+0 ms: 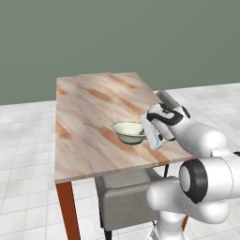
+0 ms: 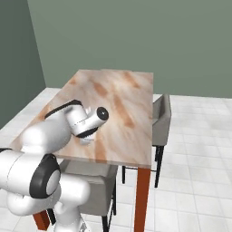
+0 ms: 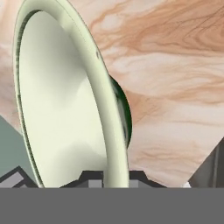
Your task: Pick up the bowls from the cabinet and place each bowl in front of a stool on the dining counter.
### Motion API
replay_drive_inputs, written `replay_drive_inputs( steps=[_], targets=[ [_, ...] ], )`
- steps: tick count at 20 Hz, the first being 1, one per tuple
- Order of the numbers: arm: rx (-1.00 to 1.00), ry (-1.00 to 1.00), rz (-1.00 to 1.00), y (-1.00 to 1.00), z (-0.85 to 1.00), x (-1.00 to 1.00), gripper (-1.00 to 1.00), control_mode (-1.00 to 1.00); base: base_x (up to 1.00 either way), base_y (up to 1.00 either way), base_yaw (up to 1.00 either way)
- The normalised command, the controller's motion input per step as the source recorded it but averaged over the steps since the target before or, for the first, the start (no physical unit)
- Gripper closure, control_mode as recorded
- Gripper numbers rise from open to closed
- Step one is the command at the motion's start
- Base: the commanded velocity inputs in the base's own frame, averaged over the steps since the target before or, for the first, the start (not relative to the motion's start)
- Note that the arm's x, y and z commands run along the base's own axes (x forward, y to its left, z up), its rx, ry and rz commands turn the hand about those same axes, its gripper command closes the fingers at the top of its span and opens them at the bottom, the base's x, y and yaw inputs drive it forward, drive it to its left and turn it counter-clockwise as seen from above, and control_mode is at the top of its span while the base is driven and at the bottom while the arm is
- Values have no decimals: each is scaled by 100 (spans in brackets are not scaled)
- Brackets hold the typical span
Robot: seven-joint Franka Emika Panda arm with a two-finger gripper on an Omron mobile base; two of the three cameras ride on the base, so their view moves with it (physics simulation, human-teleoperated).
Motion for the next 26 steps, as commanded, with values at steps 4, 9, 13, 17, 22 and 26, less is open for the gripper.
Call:
replay_drive_inputs(
  steps=[4, 9, 13, 17, 22, 26],
  targets=[
    [0, -13, 0, 4, -47, 0, 100, -100, 0, 0, 0],
    [0, -11, 0, 3, -37, 9, 100, -100, 0, 0, 0],
    [0, -8, 0, 6, -31, 17, 100, -100, 0, 0, 0],
    [0, -7, 0, 8, -12, 22, 100, -100, 0, 0, 0],
    [0, -1, 0, 3, 0, 3, 100, -100, 0, 0, 0],
    [0, 0, 0, 0, 0, 0, 100, -100, 0, 0, 0]
  ],
)
